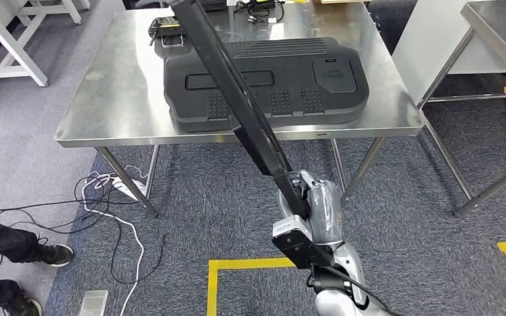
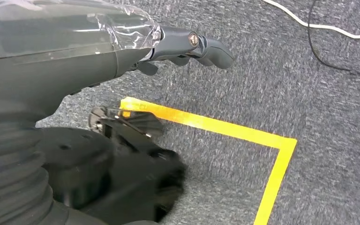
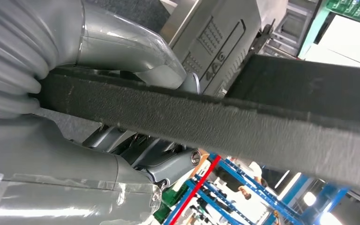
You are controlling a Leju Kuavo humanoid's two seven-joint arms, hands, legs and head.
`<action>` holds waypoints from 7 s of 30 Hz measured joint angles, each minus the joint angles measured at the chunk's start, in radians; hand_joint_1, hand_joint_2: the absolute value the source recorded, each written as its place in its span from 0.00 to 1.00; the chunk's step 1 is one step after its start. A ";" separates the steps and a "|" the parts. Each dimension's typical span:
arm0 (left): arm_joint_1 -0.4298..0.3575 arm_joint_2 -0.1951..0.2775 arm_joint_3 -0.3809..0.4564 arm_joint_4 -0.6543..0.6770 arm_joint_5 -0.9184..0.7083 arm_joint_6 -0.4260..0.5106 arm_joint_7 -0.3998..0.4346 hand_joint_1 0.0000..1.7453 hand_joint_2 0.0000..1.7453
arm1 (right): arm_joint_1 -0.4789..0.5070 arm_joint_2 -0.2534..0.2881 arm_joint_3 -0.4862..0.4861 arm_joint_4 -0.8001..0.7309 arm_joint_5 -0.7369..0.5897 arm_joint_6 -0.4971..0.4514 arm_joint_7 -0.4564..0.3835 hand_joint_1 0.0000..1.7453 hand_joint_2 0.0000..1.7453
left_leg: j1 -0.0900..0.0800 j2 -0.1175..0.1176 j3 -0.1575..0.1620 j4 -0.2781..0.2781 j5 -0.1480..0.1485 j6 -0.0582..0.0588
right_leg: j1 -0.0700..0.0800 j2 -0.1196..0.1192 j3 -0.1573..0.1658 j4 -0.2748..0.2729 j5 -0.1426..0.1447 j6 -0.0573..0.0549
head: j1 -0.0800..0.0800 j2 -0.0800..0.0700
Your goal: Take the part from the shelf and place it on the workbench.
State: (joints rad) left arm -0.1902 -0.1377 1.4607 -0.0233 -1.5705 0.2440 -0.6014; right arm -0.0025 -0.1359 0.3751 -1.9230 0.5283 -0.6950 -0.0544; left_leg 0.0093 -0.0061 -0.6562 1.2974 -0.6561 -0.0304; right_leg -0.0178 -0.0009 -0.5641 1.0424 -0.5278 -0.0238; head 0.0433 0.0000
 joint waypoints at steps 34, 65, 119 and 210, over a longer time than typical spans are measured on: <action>-0.010 -0.003 0.000 0.000 0.000 -0.023 0.004 0.00 1.00 | -0.035 -0.014 -0.046 0.000 0.039 0.000 0.099 1.00 1.00 | 0.002 -0.001 0.007 -0.133 0.142 0.003 | 0.001 0.001 0.027 0.004 -0.016 0.009 | 0.002 0.000; -0.004 0.000 -0.001 -0.001 0.001 -0.018 -0.004 0.00 1.00 | -0.059 -0.042 -0.060 -0.001 0.200 0.000 0.161 1.00 1.00 | 0.005 0.000 0.010 -0.143 0.151 0.006 | -0.009 -0.002 0.020 -0.003 -0.006 0.023 | 0.001 0.000; -0.006 0.003 -0.001 -0.001 0.000 -0.018 -0.004 0.00 1.00 | -0.180 -0.101 -0.049 0.031 0.260 0.000 0.266 1.00 1.00 | -0.011 -0.004 0.110 -0.279 0.138 0.037 | 0.004 0.003 -0.035 -0.011 0.044 0.029 | 0.018 0.000; -0.042 0.003 -0.014 -0.001 0.000 -0.010 0.034 0.00 0.00 | -0.567 -0.316 0.061 0.491 0.681 0.476 0.621 1.00 1.00 | -0.011 -0.004 0.122 -0.291 0.138 0.031 | 0.005 0.003 -0.023 -0.014 0.038 0.025 | 0.012 0.000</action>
State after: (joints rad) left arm -0.2321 -0.1343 1.4462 -0.0244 -1.5702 0.2337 -0.5672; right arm -0.5697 -0.4517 0.4364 -1.4319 1.2095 -0.2190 0.5665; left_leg -0.0013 -0.0097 -0.5341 1.0064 -0.5176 0.0008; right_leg -0.0132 0.0019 -0.5875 1.0283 -0.4898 0.0013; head 0.0548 0.0000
